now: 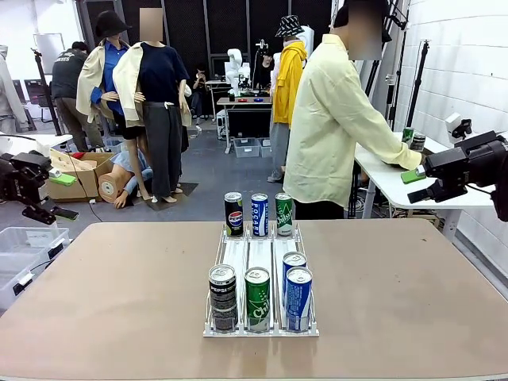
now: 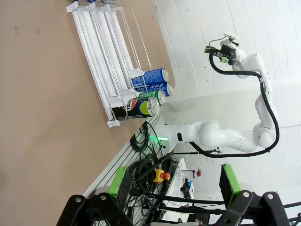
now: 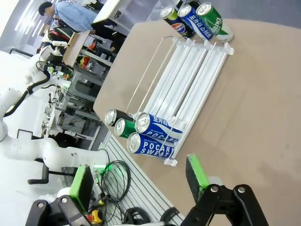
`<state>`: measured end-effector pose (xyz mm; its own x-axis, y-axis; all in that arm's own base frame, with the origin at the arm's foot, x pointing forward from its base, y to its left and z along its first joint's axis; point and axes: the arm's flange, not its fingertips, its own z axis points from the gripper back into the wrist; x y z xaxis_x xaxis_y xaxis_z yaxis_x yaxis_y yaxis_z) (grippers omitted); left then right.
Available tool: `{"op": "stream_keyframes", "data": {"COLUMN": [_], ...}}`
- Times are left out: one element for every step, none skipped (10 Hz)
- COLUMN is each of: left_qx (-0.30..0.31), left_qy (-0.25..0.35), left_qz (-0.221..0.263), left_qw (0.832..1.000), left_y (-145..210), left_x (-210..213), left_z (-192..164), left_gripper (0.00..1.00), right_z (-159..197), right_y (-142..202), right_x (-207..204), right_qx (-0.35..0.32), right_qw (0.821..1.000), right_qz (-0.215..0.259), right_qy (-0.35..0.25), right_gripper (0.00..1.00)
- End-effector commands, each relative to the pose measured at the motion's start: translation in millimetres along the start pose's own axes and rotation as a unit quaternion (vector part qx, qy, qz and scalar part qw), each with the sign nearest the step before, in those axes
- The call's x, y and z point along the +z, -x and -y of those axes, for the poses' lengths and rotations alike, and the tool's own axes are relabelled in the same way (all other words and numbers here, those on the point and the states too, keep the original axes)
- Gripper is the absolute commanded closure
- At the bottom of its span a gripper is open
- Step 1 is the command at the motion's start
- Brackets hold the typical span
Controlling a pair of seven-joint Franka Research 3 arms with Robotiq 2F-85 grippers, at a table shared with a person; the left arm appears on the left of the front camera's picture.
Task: Retrieve and hand over the desired beverage to the person.
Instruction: Place the picked can on the Handle tray extended by the person.
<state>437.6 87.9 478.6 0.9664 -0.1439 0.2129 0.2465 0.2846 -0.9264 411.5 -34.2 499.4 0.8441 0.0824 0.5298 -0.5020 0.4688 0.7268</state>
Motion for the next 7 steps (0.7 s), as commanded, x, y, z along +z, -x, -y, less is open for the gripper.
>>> {"op": "stream_keyframes", "data": {"left_qx": [-0.002,-0.002,-0.002,-0.002,-0.002,-0.002,-0.002], "left_qy": [-0.001,-0.001,-0.001,-0.001,-0.001,-0.001,-0.001], "left_qz": [0.000,0.000,0.000,0.000,0.000,0.000,0.000], "left_qw": [1.000,1.000,1.000,1.000,1.000,1.000,1.000], "left_y": [-0.3,-0.3,-0.3,-0.3,-0.3,-0.3,-0.3], "left_x": [1.7,1.7,1.7,1.7,1.7,1.7,1.7], "left_z": [3.4,3.4,3.4,3.4,3.4,3.4,3.4], "left_gripper": [0.00,0.00,0.00,0.00,0.00,0.00,0.00], "right_z": [0.4,0.4,0.4,0.4,0.4,0.4,0.4], "right_y": [0.5,0.5,0.5,0.5,0.5,0.5,0.5], "right_x": [-0.2,-0.2,-0.2,-0.2,-0.2,-0.2,-0.2], "right_qx": [0.000,0.000,0.000,0.000,0.000,0.000,0.000], "right_qw": [1.000,1.000,1.000,1.000,1.000,1.000,1.000], "right_qz": [0.001,0.001,0.001,0.001,0.001,0.001,0.001], "right_qy": [-0.001,-0.001,-0.001,-0.001,-0.001,-0.001,-0.001], "right_gripper": [0.00,0.00,0.00,0.00,0.00,0.00,0.00]}}
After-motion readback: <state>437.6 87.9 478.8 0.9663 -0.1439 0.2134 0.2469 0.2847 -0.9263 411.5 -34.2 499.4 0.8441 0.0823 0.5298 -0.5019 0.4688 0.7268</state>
